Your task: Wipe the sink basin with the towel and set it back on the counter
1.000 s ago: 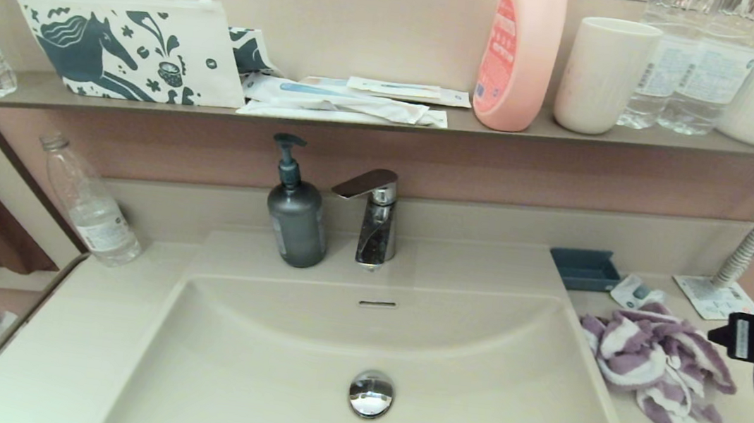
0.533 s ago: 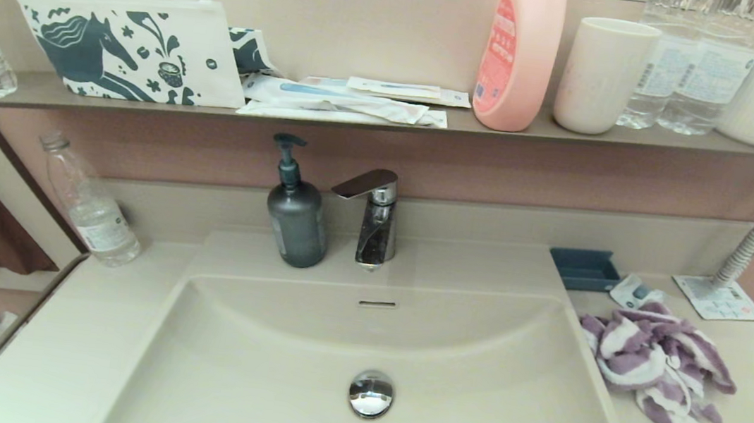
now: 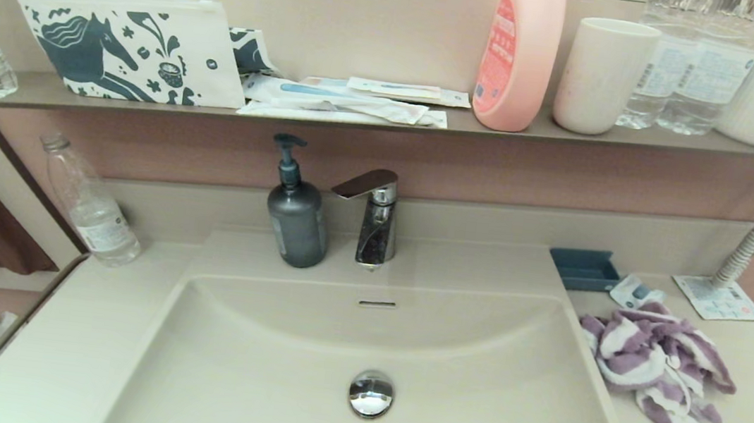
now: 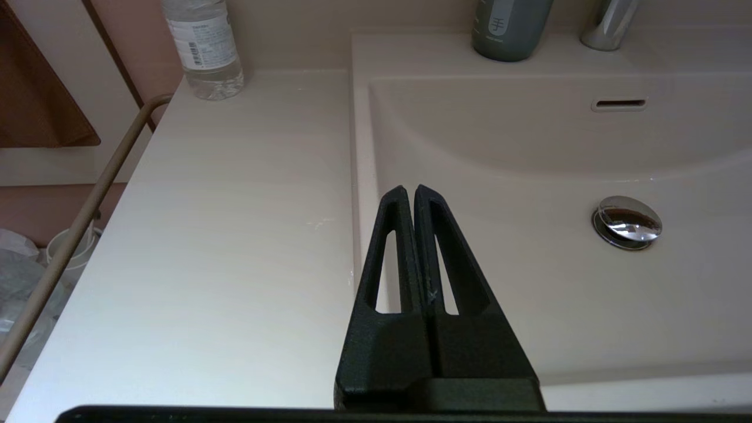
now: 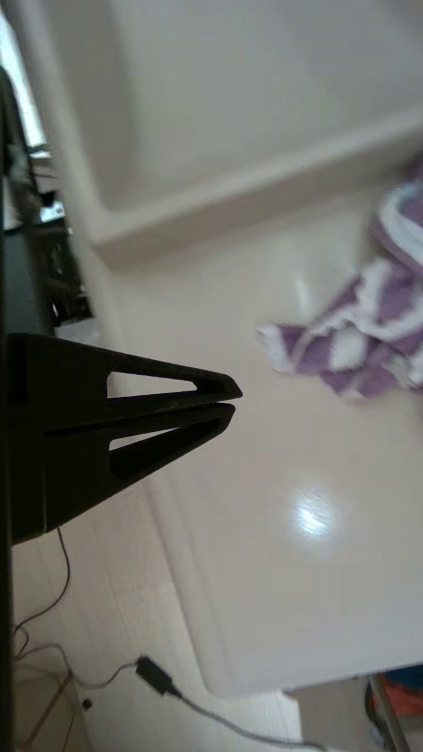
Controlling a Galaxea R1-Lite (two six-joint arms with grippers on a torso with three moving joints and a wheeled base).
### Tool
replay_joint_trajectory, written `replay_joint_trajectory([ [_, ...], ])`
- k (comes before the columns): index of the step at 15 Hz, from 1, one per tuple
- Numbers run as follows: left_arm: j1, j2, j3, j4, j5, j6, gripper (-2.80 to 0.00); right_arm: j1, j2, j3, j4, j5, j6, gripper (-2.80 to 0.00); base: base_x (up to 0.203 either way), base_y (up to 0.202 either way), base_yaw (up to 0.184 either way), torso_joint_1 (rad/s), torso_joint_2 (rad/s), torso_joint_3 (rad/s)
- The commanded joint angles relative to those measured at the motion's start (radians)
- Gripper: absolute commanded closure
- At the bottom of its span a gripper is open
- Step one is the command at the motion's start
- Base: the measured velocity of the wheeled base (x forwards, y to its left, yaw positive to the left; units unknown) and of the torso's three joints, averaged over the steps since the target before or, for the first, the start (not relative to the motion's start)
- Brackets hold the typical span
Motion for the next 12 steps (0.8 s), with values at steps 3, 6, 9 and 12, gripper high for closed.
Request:
replay_joint_trajectory([
  [3, 0.0, 0.001, 0.0, 0.0, 0.0, -0.001, 0.0, 0.017, -0.341, -0.003, 0.181, 0.045, -0.015, 0.0, 0.0, 0.0, 0.0, 0.0, 0.0, 0.0],
  [6, 0.0, 0.001, 0.0, 0.0, 0.0, 0.0, 0.0, 0.14, -0.502, -0.007, 0.34, 0.043, -0.013, 0.0, 0.0, 0.0, 0.0, 0.0, 0.0, 0.0],
  [9, 0.0, 0.001, 0.0, 0.0, 0.0, 0.0, 0.0, 0.238, -0.618, 0.004, 0.406, -0.009, 0.005, 0.0, 0.0, 0.0, 0.0, 0.0, 0.0, 0.0],
  [12, 0.0, 0.001, 0.0, 0.0, 0.0, 0.0, 0.0, 0.284, -0.718, 0.13, 0.37, -0.066, 0.04, 0.0, 0.0, 0.0, 0.0, 0.0, 0.0, 0.0],
])
